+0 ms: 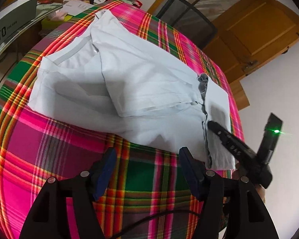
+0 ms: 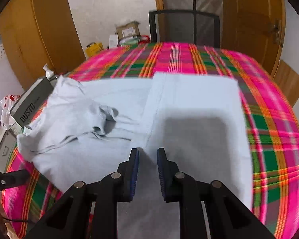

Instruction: Fold clothes

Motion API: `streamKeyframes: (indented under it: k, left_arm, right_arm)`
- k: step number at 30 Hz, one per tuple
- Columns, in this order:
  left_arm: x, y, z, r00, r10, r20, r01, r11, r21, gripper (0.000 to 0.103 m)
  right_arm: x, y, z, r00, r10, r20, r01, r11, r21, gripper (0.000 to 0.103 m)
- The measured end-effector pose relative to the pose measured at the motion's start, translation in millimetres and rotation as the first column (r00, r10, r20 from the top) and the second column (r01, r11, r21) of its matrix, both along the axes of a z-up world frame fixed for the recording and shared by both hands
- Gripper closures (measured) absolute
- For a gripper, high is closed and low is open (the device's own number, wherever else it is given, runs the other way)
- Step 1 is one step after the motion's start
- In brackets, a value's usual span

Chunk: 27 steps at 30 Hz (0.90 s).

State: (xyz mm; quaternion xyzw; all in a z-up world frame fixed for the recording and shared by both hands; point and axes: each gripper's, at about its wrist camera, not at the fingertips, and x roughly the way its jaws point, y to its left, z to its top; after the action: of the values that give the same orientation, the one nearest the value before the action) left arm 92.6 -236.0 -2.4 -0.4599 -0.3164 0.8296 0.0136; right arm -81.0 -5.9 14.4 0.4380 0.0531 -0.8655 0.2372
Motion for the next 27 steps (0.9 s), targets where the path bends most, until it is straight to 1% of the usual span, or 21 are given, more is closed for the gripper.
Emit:
streamKeyframes:
  k: [3,5,7,8,12,17,21,24,27]
  left_arm:
    - [-1,-3,0,1.0,0.004,-0.003,-0.004,1.0,0.003,0.036]
    - [-2,-4,0,1.0,0.002,-0.003,-0.002,1.0,0.007,0.036]
    - [-3,-2,-1,1.0,-0.01,0.003,0.01,1.0,0.005,0.036]
    - [-4,-1,-1,1.0,-0.013,0.004,0.013,1.0,0.004,0.036]
    - [-5,3,-1,1.0,-0.029,0.005,0.029,1.0,0.003,0.036]
    - [-10,10,4,0.999,-0.046,0.004,0.046,0.999,-0.005,0.035]
    - [-17,20,5,0.997,-0.074,0.013,0.074,0.997,-0.01,0.035]
    - [-21,26,4,0.996,-0.089,0.016,0.089,0.996,-0.012,0.034]
    - [-29,30,2,0.995,-0.094,0.025,0.094,0.995,-0.017,0.034]
  right_arm:
    - [-1,0,-2,1.0,-0.003,-0.005,0.003,1.0,-0.008,0.083]
    - [-3,3,3,1.0,-0.013,-0.004,0.013,1.0,-0.025,0.083]
    - [2,5,10,0.999,-0.024,-0.028,0.022,0.999,-0.045,0.083]
    - [3,5,11,0.999,-0.027,-0.03,0.026,0.999,-0.046,0.082]
    - [-3,4,-2,0.999,-0.04,0.009,0.041,0.999,-0.026,0.082]
    - [-3,7,6,0.999,-0.05,-0.018,0.049,0.998,-0.036,0.082]
    - [-27,8,13,0.996,-0.085,-0.031,0.084,0.996,-0.029,0.081]
    - [-49,22,19,0.989,-0.148,-0.006,0.148,0.988,-0.055,0.081]
    - [-77,25,22,0.988,-0.154,0.018,0.155,0.987,-0.051,0.078]
